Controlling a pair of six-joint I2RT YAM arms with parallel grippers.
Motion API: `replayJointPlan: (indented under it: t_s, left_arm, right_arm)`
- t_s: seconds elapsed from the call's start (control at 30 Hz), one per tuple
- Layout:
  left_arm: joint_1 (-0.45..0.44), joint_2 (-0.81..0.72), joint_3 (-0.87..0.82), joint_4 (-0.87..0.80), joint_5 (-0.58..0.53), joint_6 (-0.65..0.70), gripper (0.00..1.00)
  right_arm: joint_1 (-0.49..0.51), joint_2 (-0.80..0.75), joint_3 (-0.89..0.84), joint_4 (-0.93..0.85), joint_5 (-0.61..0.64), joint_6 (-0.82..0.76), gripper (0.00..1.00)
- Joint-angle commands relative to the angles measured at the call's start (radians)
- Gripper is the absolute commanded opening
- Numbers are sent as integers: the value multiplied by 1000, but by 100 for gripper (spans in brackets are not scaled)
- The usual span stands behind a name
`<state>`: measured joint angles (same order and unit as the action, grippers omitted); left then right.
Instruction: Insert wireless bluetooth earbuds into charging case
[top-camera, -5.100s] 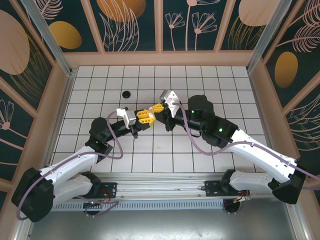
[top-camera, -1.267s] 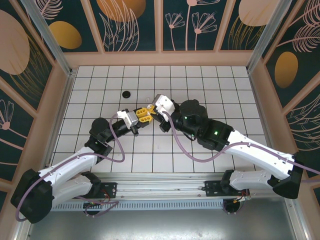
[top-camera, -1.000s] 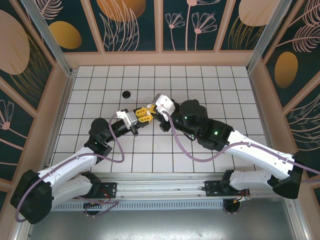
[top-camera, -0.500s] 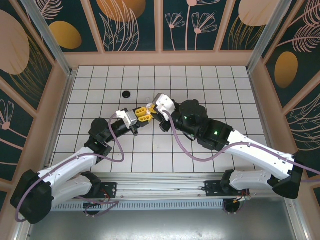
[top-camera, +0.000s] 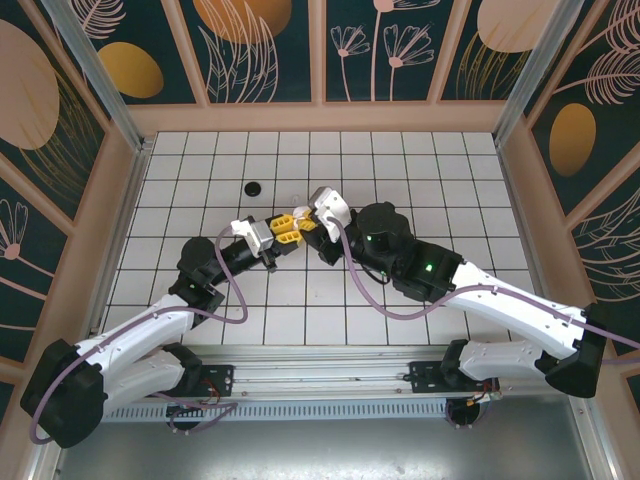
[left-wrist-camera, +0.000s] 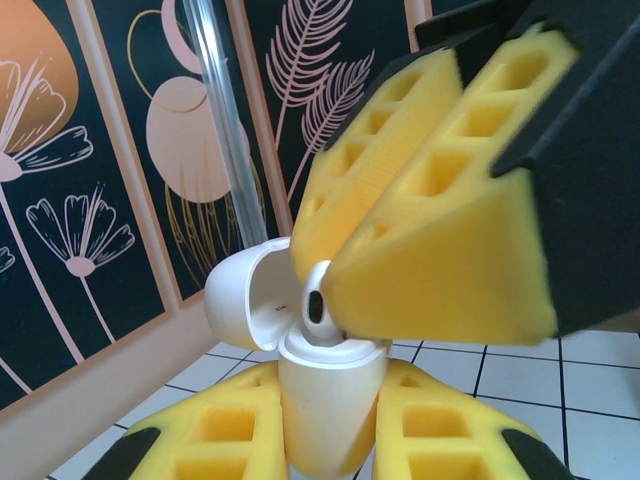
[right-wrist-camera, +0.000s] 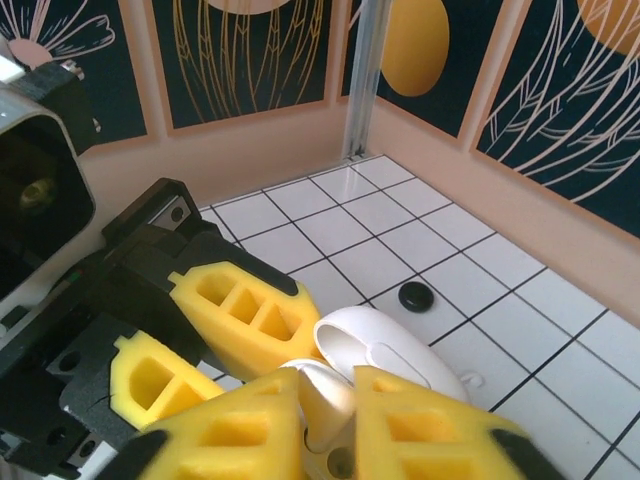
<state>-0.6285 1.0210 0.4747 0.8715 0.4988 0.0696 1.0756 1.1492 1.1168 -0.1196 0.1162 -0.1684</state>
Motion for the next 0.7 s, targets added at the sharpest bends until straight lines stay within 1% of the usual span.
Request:
replayJointPlan:
  t_s: [0.0, 0.07, 0.17, 0.27, 0.47, 0.53, 0.6, 0.67]
  left_arm:
    - [3, -11, -4, 66, -10, -21, 0]
    - [4, -5, -2, 59, -10, -25, 0]
    - [3, 2, -3, 50, -12, -31, 0]
    - [3, 9, -1, 31, -19, -38, 0]
    - [4, 30, 17, -21, -38, -68, 0]
    - [7, 36, 25, -45, -45, -78, 0]
    - [11, 40, 23, -55, -55, -95, 0]
    - [27, 42, 18, -62, -55, -123, 0]
  right_arm:
    - [7, 2, 30, -29, 29, 33, 30]
    - [7, 7, 64, -43, 34, 52, 37]
    - [7, 20, 124, -70, 34, 83, 45]
    - [7, 32, 180, -99, 33, 118, 47]
    - [-10, 31, 279, -144, 42, 201, 50]
    - [-52, 40, 321, -171, 42, 253, 49]
    - [-122, 58, 364, -212, 18, 317, 49]
    - [-216, 84, 389, -253, -23, 387, 48]
